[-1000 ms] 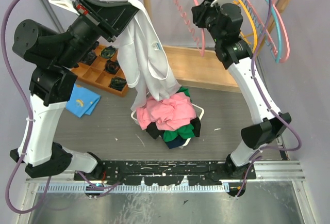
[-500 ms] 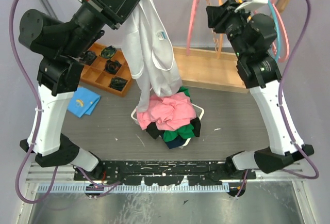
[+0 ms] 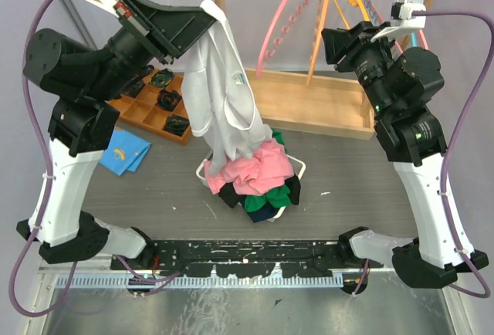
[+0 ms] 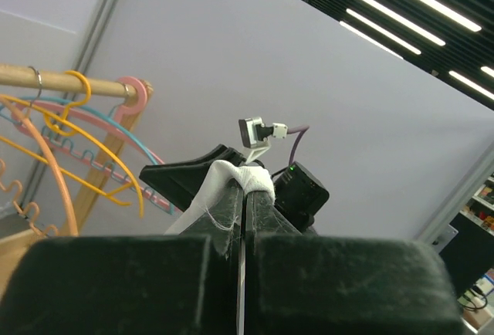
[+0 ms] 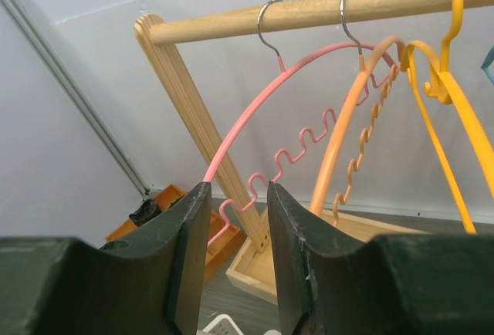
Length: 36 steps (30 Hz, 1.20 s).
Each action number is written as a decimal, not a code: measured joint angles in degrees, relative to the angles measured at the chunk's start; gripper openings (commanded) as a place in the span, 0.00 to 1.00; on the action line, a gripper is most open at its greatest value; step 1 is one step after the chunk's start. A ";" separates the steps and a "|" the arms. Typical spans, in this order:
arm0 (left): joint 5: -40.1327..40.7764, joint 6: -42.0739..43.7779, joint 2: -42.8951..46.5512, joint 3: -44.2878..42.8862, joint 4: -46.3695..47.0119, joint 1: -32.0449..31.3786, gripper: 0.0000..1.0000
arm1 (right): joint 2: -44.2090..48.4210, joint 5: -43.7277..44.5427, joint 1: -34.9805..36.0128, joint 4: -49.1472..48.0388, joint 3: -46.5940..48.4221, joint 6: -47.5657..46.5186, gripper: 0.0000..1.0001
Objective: Remove the t-shirt from the hanger
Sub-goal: Place the T-shirt in the bin.
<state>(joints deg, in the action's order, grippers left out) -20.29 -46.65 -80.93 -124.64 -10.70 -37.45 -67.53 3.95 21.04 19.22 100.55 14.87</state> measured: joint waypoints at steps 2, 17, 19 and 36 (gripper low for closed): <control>-0.57 -0.72 1.38 1.49 -0.31 0.00 0.00 | 0.44 -0.02 0.00 0.68 -0.46 -0.02 0.41; 0.17 1.42 13.49 29.35 -1.88 -2.05 0.00 | 1.55 -0.24 0.00 6.21 -1.14 -0.98 0.41; 1.27 2.38 12.61 30.95 -2.08 -2.60 0.00 | 1.70 -0.24 0.00 6.62 -1.14 -0.98 0.41; 22.01 14.36 10.71 41.55 -6.45 -11.87 0.00 | 4.20 -0.72 0.00 9.40 -1.33 -1.01 0.41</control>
<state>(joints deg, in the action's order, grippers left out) 1.72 -32.29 -70.22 -83.09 -17.15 -49.32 -63.33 3.22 21.04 28.62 99.22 13.87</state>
